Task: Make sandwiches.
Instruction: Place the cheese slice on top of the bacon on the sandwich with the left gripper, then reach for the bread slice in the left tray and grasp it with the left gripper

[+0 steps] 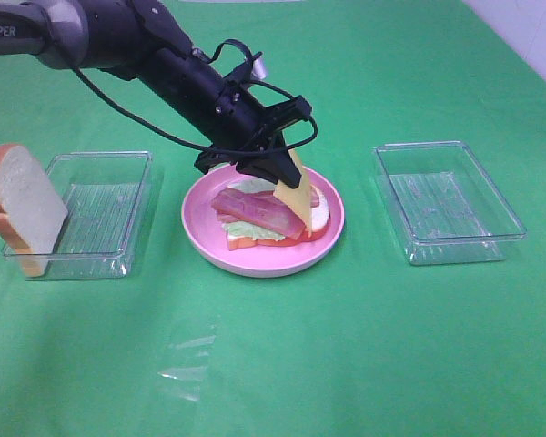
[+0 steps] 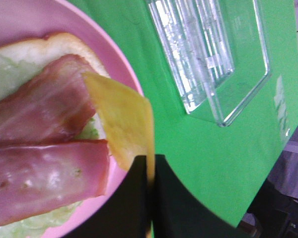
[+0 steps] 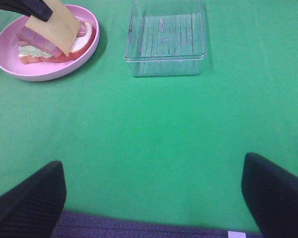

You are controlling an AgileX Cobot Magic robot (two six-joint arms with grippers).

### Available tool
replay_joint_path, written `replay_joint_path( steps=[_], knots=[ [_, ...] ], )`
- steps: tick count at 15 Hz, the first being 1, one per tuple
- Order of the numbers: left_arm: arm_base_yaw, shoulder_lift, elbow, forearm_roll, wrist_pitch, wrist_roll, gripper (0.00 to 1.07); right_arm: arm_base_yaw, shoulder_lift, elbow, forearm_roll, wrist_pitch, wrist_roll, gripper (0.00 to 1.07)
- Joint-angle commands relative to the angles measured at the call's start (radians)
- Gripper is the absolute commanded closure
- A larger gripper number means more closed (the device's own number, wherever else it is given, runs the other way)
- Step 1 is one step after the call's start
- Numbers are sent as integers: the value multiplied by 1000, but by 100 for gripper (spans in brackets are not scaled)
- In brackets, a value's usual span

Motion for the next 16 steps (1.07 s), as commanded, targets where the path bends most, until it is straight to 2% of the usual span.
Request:
replay_joint_path(
  steps=[1,3,4,7,8,10,11,12,13,16],
  knots=[
    [-3,-2,-3,77,9,-67,107,-6,-32,1,3,-3,-14,16],
    [-3,-2,-3,129,5,-111,106,-6,-32,1,3,-3,-14,16],
    [-3,-2,-3,165,4,-130,102,-6,-32,1,3,-3,-14,16],
    [-3,-3,-3,208,1,-155,78,-6,-32,1,3,-3,-14,16],
    [-3,-10,-3,215,-7,-157,62,-6,-32,1,3,-3,-14,16],
    [-4,-47,-8,284,-3,-177,11,-6,-32,1,3,-3,-14,16],
    [-4,-70,-8,322,10,-179,5,-6,-32,1,3,-3,-14,16],
    [-4,-94,-14,372,37,-182,5,-6,-32,1,3,-3,-14,16],
    [-4,-139,-50,431,147,-184,5,-6,-32,1,3,-3,-14,16],
    [-4,-189,-107,511,257,-180,5,-6,-32,1,3,-3,-14,16]
  ],
)
